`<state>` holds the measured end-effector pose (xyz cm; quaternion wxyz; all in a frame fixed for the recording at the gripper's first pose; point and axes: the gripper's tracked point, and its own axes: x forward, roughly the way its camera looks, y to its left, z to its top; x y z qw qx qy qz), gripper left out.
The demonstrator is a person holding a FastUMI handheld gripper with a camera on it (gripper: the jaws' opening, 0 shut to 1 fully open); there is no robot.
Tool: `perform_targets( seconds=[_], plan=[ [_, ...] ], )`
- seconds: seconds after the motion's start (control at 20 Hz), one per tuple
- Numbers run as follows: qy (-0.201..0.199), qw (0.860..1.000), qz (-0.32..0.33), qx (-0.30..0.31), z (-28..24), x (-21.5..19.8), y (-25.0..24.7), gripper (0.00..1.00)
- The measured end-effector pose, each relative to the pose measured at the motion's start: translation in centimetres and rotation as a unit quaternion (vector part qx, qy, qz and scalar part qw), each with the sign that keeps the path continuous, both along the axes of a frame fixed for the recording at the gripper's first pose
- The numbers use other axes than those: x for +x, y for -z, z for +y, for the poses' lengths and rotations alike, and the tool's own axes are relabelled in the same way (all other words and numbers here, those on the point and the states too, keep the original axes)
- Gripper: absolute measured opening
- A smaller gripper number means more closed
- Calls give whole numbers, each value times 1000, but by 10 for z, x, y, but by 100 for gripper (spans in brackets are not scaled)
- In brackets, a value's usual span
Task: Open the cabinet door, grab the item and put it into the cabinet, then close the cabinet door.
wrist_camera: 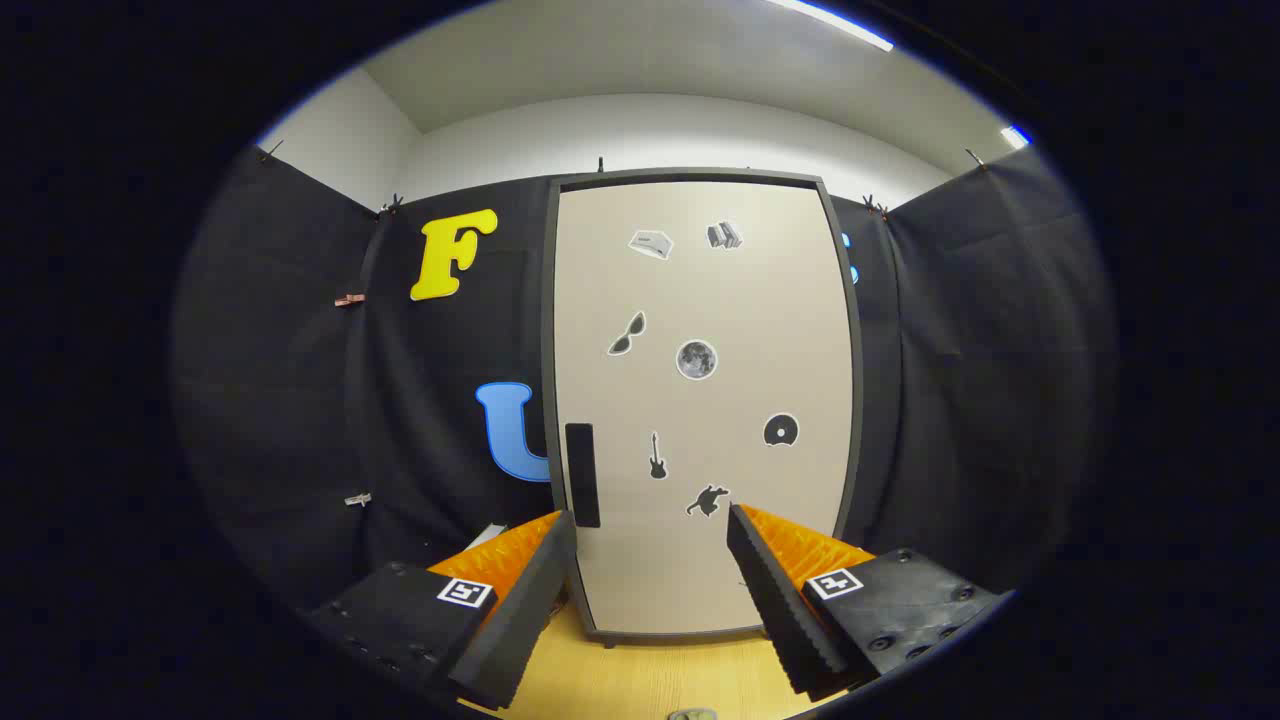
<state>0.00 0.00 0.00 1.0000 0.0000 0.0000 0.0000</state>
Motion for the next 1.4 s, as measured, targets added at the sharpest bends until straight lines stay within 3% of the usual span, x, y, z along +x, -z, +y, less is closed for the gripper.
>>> perform_targets(
  seconds=[0.8, 1.4],
  plan=[
    [9, 1000, 7, -2, 2, 8, 7, 98],
    [-14, 1000, 7, 7, 45, 36, 11, 98]
  ],
)
